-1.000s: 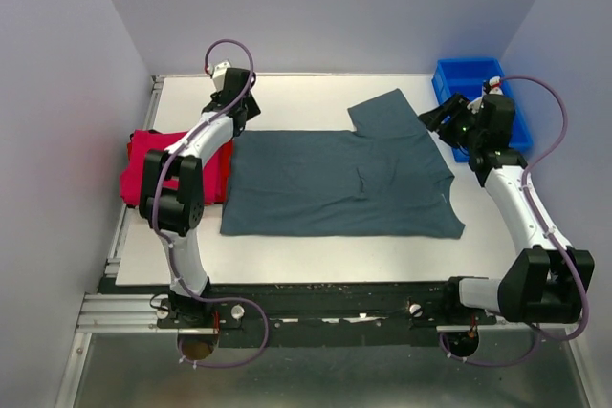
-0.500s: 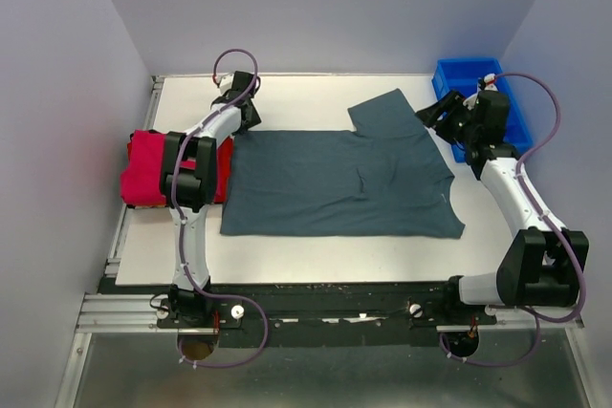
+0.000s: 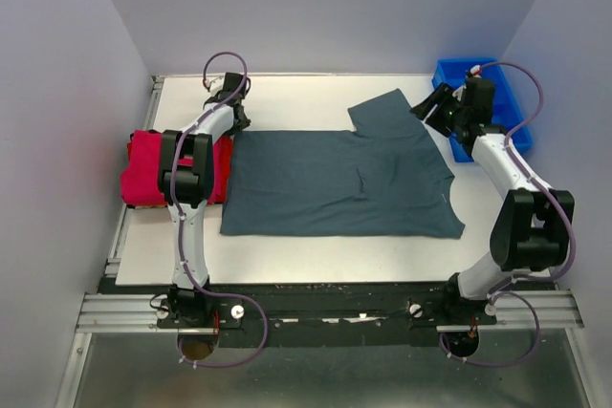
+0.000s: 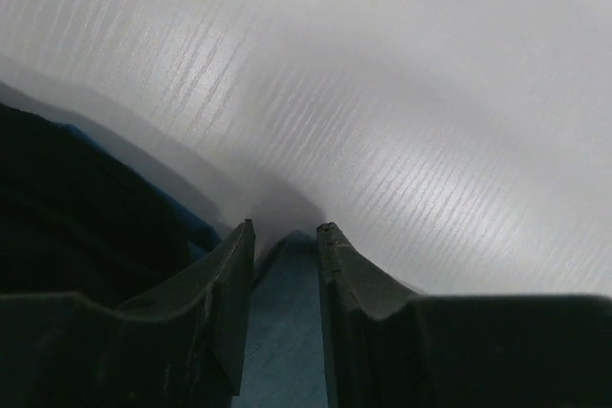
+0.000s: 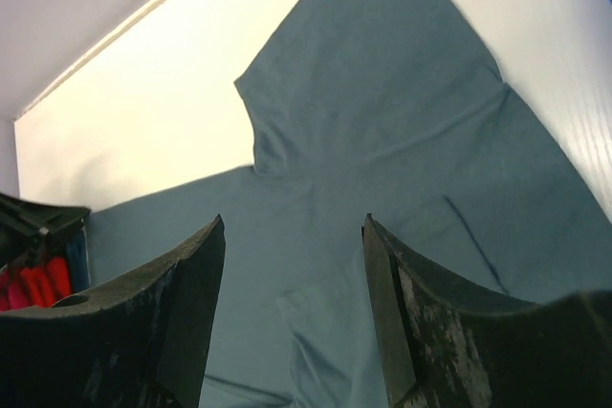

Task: Fold and stack the t-shirts
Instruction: Grap the side of the flattened tshirt furthest away from the robot with both arms

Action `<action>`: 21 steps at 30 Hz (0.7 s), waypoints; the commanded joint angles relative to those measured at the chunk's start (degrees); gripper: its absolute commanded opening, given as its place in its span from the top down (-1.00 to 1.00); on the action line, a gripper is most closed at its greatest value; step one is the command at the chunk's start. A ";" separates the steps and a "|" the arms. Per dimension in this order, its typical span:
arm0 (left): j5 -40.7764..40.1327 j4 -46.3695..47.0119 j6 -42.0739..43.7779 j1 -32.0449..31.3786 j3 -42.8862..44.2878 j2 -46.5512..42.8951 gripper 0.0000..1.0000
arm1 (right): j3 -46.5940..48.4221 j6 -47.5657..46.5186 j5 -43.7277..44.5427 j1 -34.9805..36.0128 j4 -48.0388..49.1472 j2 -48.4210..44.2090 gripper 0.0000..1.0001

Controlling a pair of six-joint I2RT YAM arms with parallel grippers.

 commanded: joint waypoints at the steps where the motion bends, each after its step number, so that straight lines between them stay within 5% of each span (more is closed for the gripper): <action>1: 4.04 -0.63 -0.13 0.74 0.72 2.12 0.29 | 8.30 -2.98 4.06 1.56 -4.57 6.03 -0.34; 4: 4.57 -0.54 0.40 0.74 0.28 1.86 0.33 | 15.23 -4.29 6.87 1.56 -8.78 12.26 -0.34; 9: 6.06 2.52 0.14 0.65 -4.54 -1.47 -0.02 | 28.68 -5.44 12.32 1.56 -15.90 25.17 -0.36; 21: 10.63 4.81 -0.13 0.65 -5.26 0.01 0.22 | 68.76 -4.83 16.38 1.56 -35.85 53.57 -0.31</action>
